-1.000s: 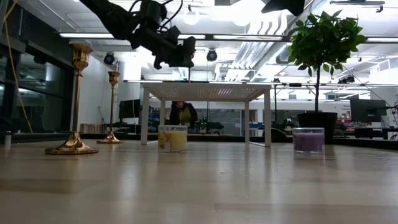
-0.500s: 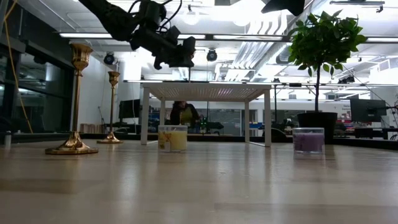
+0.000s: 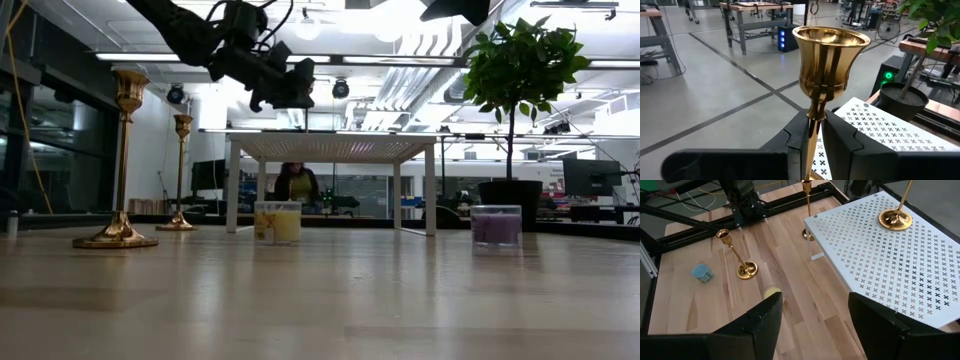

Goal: Pick & Place candle stick holders
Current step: Put the bottom right gold candle holder on the shelf, then put the top gold candle holder on the shelf

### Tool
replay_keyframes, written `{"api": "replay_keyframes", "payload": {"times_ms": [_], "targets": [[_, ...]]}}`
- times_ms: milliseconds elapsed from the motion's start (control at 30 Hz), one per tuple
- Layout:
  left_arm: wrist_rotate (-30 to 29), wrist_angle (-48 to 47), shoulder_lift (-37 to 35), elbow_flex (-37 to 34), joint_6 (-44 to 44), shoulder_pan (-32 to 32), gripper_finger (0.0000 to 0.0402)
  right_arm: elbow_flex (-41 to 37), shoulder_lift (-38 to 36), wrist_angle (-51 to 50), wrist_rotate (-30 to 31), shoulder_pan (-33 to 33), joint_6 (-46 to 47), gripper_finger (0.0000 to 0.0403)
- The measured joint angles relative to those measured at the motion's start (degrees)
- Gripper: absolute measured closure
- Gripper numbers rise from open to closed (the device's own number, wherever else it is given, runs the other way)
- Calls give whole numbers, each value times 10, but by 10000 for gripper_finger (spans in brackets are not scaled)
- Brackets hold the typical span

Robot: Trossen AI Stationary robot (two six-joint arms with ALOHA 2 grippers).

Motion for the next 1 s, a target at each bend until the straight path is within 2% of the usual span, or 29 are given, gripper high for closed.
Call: {"api": "replay_keyframes", "payload": {"times_ms": [200, 467, 600, 767, 1000], "targets": [[14, 2, 0, 0, 6, 0, 327, 0, 0, 0, 0, 0, 0, 180], [14, -2, -4, 0, 6, 0, 231, 0, 0, 0, 0, 0, 2, 181], [14, -8, -24, 0, 6, 0, 200, 0, 0, -4, 0, 0, 2, 181], [16, -86, -69, 0, 18, 0, 193, 0, 0, -9, 0, 0, 5, 180], [54, -240, -157, 0, 31, 0, 193, 0, 0, -10, -4, 0, 5, 181]]}}
